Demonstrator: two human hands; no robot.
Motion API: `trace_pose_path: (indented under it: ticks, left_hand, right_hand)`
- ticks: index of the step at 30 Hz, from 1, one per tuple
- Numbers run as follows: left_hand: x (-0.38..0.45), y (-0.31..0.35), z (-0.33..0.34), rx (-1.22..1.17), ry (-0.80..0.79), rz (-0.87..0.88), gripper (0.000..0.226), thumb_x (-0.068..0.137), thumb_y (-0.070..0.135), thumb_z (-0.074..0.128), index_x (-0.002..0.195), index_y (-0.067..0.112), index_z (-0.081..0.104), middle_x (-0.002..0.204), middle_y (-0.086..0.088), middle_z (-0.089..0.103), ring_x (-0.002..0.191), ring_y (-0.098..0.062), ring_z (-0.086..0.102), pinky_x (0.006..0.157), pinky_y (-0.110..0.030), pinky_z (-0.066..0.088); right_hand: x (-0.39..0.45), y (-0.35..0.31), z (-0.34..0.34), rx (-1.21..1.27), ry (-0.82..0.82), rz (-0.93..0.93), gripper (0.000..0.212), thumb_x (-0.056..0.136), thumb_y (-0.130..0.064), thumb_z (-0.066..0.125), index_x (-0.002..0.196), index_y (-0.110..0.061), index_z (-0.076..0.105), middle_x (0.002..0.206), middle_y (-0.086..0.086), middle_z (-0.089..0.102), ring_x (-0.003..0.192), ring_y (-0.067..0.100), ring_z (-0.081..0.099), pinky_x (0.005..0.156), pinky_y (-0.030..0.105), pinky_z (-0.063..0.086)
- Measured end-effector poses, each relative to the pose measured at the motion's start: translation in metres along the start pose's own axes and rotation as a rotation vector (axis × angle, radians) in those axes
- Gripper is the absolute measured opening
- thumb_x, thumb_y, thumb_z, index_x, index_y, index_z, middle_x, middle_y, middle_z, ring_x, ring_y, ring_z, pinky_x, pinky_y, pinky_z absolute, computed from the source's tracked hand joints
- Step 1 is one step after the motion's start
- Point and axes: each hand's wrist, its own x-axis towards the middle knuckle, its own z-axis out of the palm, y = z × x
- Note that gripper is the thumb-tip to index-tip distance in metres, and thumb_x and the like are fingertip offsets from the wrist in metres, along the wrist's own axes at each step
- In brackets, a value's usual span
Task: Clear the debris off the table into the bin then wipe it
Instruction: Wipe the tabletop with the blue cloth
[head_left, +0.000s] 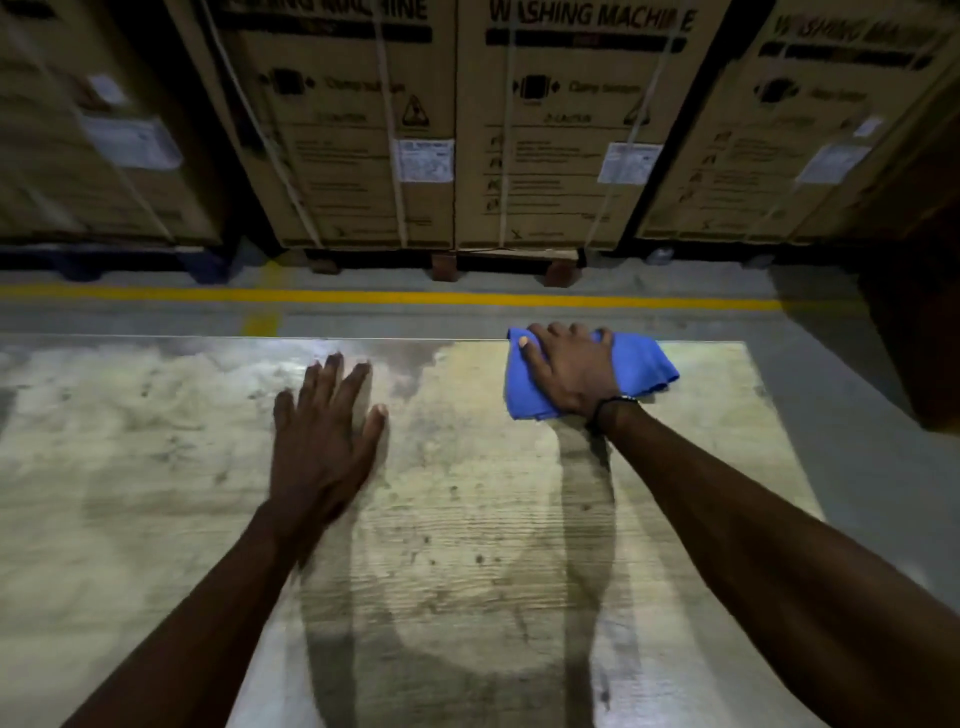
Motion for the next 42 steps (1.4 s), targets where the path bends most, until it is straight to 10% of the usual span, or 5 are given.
trace_pose_path:
  ticks: [15, 24, 35, 42]
  left_hand:
    - [0.004, -0.157, -0.049, -0.009, -0.009, -0.007, 0.069, 0.103, 0.064, 0.024, 0.165, 0.033, 0.027, 0.176, -0.003, 0.011, 0.163, -0.025, 0.008, 0.126, -0.059, 0.008]
    - [0.006, -0.241, -0.078, -0.004, 0.003, -0.112, 0.072, 0.099, 0.068, 0.022, 0.164, 0.039, 0.025, 0.176, 0.001, 0.009, 0.163, -0.024, 0.006, 0.126, -0.06, 0.005]
    - [0.005, -0.306, -0.097, 0.004, 0.045, -0.153, 0.071, 0.102, 0.066, 0.022, 0.164, 0.033, 0.027, 0.176, -0.006, 0.012, 0.162, -0.031, 0.01, 0.124, -0.063, 0.01]
    - [-0.005, -0.361, -0.12, 0.02, 0.042, -0.201, 0.069, 0.102, 0.064, 0.023, 0.165, 0.036, 0.024, 0.176, -0.004, 0.009, 0.162, -0.029, 0.006, 0.126, -0.061, 0.007]
  right_hand:
    - [0.012, -0.112, 0.012, -0.013, -0.02, -0.212, 0.057, 0.105, -0.058, 0.018, 0.155, -0.039, 0.037, 0.141, 0.003, 0.055, 0.122, 0.03, 0.054, 0.097, 0.052, 0.035]
    - [0.064, -0.29, 0.032, 0.06, -0.039, -0.538, 0.059, 0.107, -0.057, 0.017, 0.161, -0.037, 0.028, 0.138, 0.007, 0.053, 0.115, 0.031, 0.054, 0.087, 0.047, 0.042]
    - [0.062, -0.259, 0.019, 0.045, -0.062, -0.55, 0.053, 0.109, -0.049, 0.026, 0.16, -0.032, 0.03, 0.128, 0.005, 0.056, 0.107, 0.031, 0.057, 0.082, 0.048, 0.044]
    - [0.094, -0.419, 0.049, 0.059, 0.014, -0.616, 0.058, 0.107, -0.055, 0.022, 0.16, -0.035, 0.029, 0.128, 0.008, 0.057, 0.107, 0.034, 0.057, 0.082, 0.046, 0.043]
